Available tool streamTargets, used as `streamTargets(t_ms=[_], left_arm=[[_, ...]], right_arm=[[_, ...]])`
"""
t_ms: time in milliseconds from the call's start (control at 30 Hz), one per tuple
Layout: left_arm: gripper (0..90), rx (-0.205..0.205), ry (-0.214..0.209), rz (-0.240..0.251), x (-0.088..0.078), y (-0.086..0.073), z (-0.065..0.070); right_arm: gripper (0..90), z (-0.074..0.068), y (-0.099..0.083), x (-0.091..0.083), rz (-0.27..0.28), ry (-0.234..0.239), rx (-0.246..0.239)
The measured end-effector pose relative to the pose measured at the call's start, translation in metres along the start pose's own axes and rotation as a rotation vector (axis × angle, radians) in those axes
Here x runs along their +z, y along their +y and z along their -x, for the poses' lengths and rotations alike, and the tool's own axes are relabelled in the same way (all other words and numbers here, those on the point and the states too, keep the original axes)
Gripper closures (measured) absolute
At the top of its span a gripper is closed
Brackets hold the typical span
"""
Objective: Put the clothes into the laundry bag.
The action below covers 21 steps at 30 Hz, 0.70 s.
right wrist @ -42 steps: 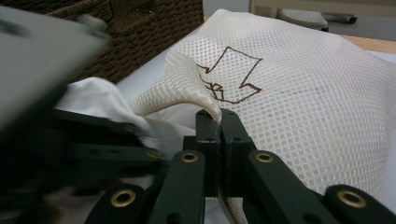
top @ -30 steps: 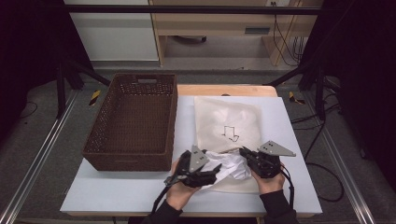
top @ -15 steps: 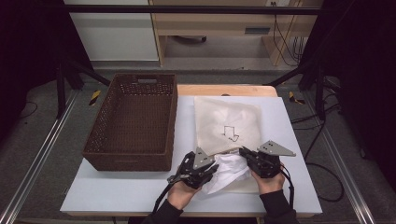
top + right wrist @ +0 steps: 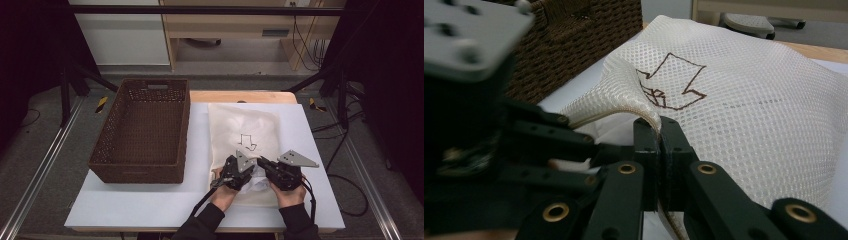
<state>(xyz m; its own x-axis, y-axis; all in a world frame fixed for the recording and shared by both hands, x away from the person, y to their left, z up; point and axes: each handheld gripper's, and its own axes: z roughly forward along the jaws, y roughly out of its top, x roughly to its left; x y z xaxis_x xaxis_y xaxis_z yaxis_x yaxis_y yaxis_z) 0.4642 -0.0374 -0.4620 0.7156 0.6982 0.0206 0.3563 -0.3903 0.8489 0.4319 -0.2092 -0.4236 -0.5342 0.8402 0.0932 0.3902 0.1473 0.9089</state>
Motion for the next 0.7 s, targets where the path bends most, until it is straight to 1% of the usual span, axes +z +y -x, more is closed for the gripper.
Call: streamTargets(t_ms=[33, 67, 133, 200, 233, 267, 333, 367, 400, 433, 500, 567, 600, 667, 700], left_arm=[[78.3, 0.0, 0.008, 0.002, 0.002, 0.0, -0.002], [78.0, 0.013, 0.024, 0.0, 0.006, -0.001, -0.004], [77.4, 0.037, 0.04, -0.003, 0.009, -0.002, -0.004], [75.8, 0.039, 0.041, -0.013, 0.006, -0.001, -0.003], [72.7, 0.036, 0.04, -0.02, 0.003, -0.001, -0.003], [68.8, 0.028, 0.033, -0.027, -0.001, 0.0, -0.003], [57.6, 0.01, 0.004, -0.034, -0.012, 0.003, -0.005], [50.8, 0.001, -0.016, -0.032, -0.018, 0.005, -0.005], [46.6, -0.013, -0.044, -0.022, -0.026, 0.007, -0.006], [40.8, -0.019, -0.055, -0.018, -0.031, 0.008, -0.005], [34.8, -0.018, -0.068, -0.007, -0.045, 0.01, -0.002], [32.2, 0.003, -0.086, -0.011, -0.057, 0.011, 0.002], [31.3, 0.018, -0.088, -0.012, -0.062, 0.011, 0.005], [30.4, 0.048, -0.095, -0.035, -0.067, 0.009, 0.01], [30.4, 0.06, -0.097, -0.051, -0.067, 0.007, 0.012]], right_arm=[[87.9, 0.0, 0.0, 0.0, -0.001, 0.001, -0.001], [88.0, -0.001, 0.0, 0.001, -0.003, 0.002, 0.001], [88.0, -0.002, -0.001, 0.002, -0.009, 0.003, -0.004], [87.9, -0.002, -0.001, 0.003, -0.012, 0.003, -0.002], [87.9, -0.002, -0.001, 0.002, -0.011, 0.002, -0.004], [88.0, -0.002, -0.001, 0.002, -0.01, 0.002, -0.002], [88.0, -0.001, -0.001, 0.002, -0.007, 0.004, 0.0], [87.9, -0.001, -0.001, 0.002, -0.007, 0.002, 0.001], [87.9, 0.0, -0.001, 0.002, -0.005, 0.002, 0.001], [87.9, 0.0, -0.001, 0.002, -0.004, 0.003, 0.001], [87.9, -0.001, -0.001, 0.002, -0.007, -0.002, -0.002], [87.9, -0.001, 0.0, 0.001, -0.003, -0.003, -0.003], [87.9, -0.001, 0.0, 0.001, -0.002, -0.001, 0.002], [87.9, 0.0, 0.0, 0.0, 0.001, -0.002, 0.001], [87.9, 0.0, 0.0, 0.001, 0.001, -0.002, 0.0]])
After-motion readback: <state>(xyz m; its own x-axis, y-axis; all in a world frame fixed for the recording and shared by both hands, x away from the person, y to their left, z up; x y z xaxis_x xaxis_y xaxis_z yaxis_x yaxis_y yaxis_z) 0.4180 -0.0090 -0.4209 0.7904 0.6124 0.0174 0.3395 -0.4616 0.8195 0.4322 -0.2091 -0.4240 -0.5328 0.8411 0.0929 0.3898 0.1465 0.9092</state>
